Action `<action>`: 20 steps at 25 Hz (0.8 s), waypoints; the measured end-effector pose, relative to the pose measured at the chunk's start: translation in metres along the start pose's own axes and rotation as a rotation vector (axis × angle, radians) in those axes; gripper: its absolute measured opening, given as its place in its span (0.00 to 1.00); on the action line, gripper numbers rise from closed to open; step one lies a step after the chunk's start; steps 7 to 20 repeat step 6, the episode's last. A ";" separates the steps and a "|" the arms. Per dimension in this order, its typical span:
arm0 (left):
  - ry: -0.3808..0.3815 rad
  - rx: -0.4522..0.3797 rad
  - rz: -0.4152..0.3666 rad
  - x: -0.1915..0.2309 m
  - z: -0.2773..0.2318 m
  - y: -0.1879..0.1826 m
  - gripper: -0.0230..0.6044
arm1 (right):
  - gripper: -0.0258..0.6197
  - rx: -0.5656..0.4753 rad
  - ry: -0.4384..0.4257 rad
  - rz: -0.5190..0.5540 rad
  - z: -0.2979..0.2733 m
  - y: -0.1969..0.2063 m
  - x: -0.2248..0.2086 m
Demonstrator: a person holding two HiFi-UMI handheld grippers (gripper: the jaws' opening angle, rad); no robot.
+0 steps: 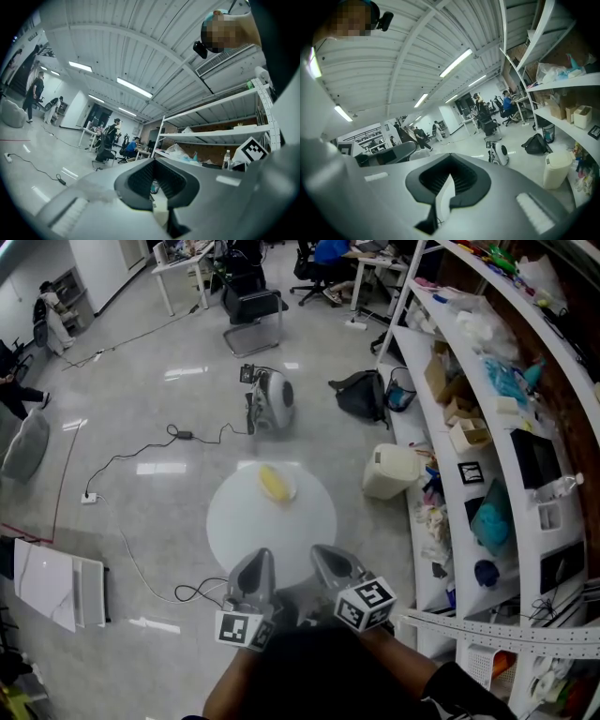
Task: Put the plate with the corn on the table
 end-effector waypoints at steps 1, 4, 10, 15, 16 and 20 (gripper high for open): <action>-0.001 0.002 0.001 0.000 0.000 0.000 0.04 | 0.05 -0.002 -0.002 0.000 -0.001 -0.001 0.000; 0.003 -0.002 0.002 0.000 0.000 0.000 0.04 | 0.05 -0.007 -0.008 -0.002 -0.002 -0.001 0.000; 0.008 -0.011 0.000 0.001 -0.001 0.000 0.04 | 0.05 -0.010 -0.012 -0.003 -0.004 -0.001 0.001; 0.008 -0.011 0.000 0.001 -0.001 0.000 0.04 | 0.05 -0.010 -0.012 -0.003 -0.004 -0.001 0.001; 0.008 -0.011 0.000 0.001 -0.001 0.000 0.04 | 0.05 -0.010 -0.012 -0.003 -0.004 -0.001 0.001; 0.008 -0.011 0.000 0.001 -0.001 0.000 0.04 | 0.05 -0.010 -0.012 -0.003 -0.004 -0.001 0.001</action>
Point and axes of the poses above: the fingertips, and each gripper's own axes: z backward along the fingers, x to its left, y out of its underside, the point moved 8 cm from there along z, backward along the fingers, and after that the axes turned 6 degrees about -x, right-handed, at the moved point
